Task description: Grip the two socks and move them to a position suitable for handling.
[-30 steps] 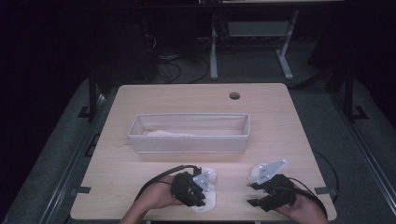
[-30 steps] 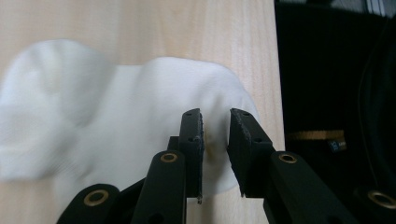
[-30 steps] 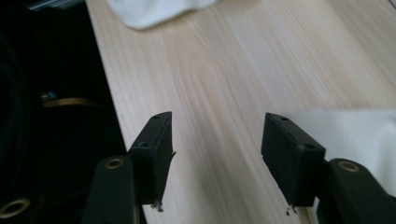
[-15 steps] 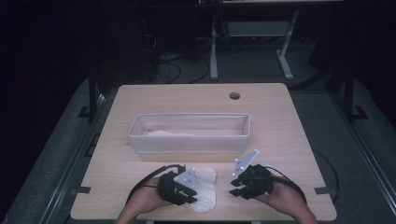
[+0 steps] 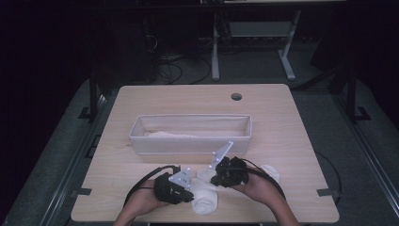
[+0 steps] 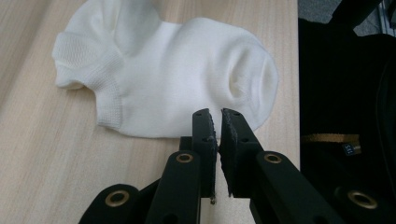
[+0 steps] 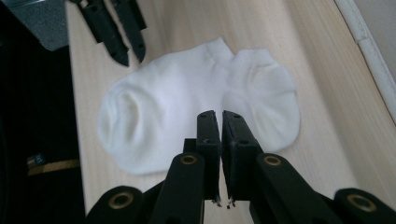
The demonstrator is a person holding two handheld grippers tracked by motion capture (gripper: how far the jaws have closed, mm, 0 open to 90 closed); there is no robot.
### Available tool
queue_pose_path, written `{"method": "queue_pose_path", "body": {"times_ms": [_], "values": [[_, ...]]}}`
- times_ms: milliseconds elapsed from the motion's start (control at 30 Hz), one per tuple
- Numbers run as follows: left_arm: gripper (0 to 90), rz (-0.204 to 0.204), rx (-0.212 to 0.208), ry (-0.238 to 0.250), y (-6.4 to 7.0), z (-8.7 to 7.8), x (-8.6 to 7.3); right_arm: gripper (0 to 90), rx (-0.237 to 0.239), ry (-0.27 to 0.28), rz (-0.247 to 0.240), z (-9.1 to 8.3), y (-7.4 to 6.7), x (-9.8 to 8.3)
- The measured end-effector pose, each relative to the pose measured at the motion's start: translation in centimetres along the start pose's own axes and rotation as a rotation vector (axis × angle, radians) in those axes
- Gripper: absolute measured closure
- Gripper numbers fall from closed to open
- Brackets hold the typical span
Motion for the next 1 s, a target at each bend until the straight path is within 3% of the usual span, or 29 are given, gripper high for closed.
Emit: {"method": "queue_pose_path", "body": {"times_ms": [200, 367, 567, 700, 833, 1000], "values": [[84.3, -0.019, 0.004, -0.001, -0.6, 0.4, -0.1, 86.7, -0.003, -0.002, 0.009, 1.3, 1.0, 0.9], [84.3, -0.024, -0.001, 0.000, -0.7, 0.8, 0.1, 87.1, 0.004, -0.058, 0.037, 2.7, 1.8, 0.3], [84.1, -0.028, 0.006, 0.003, -0.8, 0.8, 0.4, 86.9, -0.001, -0.092, 0.074, 2.7, 2.2, -1.1], [83.5, 0.000, 0.001, 0.010, -0.2, 0.7, 1.0, 86.9, -0.009, -0.095, 0.081, 2.1, 2.1, -1.8], [83.5, 0.018, -0.008, 0.025, 0.4, 0.6, 1.7, 86.3, -0.017, -0.066, 0.089, 1.3, 2.3, -2.0], [83.6, 0.041, -0.034, 0.027, 1.1, 1.3, 2.3, 86.3, -0.027, -0.007, 0.093, 1.4, 2.6, -0.4]]}}
Point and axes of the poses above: each handheld gripper's, and its own axes: z roughly forward along the jaws, x roughly out of its top, y roughly to its right, the point moved 5 cm from there along z, roughly forward along the jaws, and after that the axes turned 11 degrees about y, right-handed, at the moved point
